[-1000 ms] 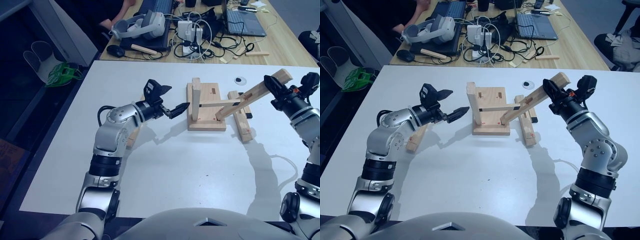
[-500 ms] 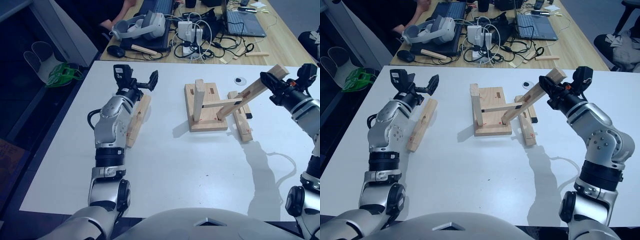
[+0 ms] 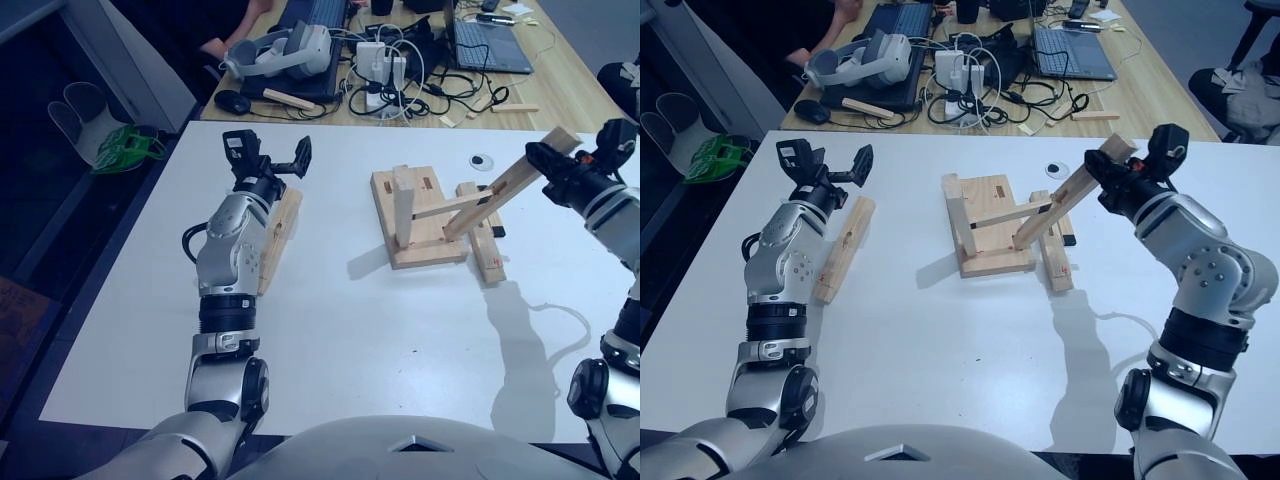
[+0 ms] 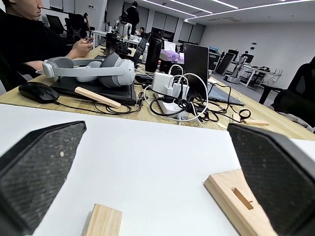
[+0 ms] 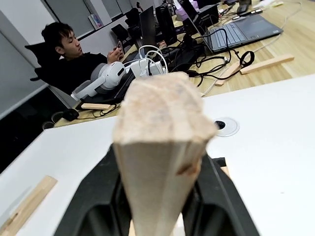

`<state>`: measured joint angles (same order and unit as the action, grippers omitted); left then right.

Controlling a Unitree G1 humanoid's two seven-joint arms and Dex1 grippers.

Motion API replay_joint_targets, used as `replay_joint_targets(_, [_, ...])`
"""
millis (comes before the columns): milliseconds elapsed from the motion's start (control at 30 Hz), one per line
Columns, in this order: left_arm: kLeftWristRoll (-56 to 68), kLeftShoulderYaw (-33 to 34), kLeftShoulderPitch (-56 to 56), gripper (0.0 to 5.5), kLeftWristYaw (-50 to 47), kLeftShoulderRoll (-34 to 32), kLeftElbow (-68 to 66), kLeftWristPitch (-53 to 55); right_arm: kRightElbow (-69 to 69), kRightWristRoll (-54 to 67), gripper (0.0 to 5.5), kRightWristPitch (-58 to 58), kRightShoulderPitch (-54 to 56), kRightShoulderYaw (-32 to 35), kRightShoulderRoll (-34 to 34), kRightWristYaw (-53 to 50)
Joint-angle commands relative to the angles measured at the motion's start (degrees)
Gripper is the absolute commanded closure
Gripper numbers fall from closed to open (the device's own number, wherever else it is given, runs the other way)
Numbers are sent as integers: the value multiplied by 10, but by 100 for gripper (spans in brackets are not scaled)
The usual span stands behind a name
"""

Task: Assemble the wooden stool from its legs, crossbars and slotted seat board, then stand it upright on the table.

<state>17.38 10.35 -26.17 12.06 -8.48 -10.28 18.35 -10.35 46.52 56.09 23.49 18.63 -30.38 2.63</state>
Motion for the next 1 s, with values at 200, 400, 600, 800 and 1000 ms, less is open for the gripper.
replay_joint_targets(200, [-6, -12, -3, 10, 0, 1, -8, -8, 27, -115, 447, -57, -78, -99, -22, 60])
replay_joint_targets(400, [-5, -15, -4, 10, 2, -1, -6, -4, 138, -141, 446, -152, -124, -92, -19, 136])
replay_joint_targets(600, [-5, -18, -8, 10, 9, -7, -10, 3, 180, -125, 409, -168, -107, -76, -10, 162])
replay_joint_targets(800, [-6, -19, -9, 10, 12, -9, -11, 8, 172, -128, 330, -143, -94, -85, -9, 165])
replay_joint_targets(1000, [-2, -17, -12, 10, 14, -9, -15, 17, 167, -145, 225, -140, -93, -97, -9, 164])
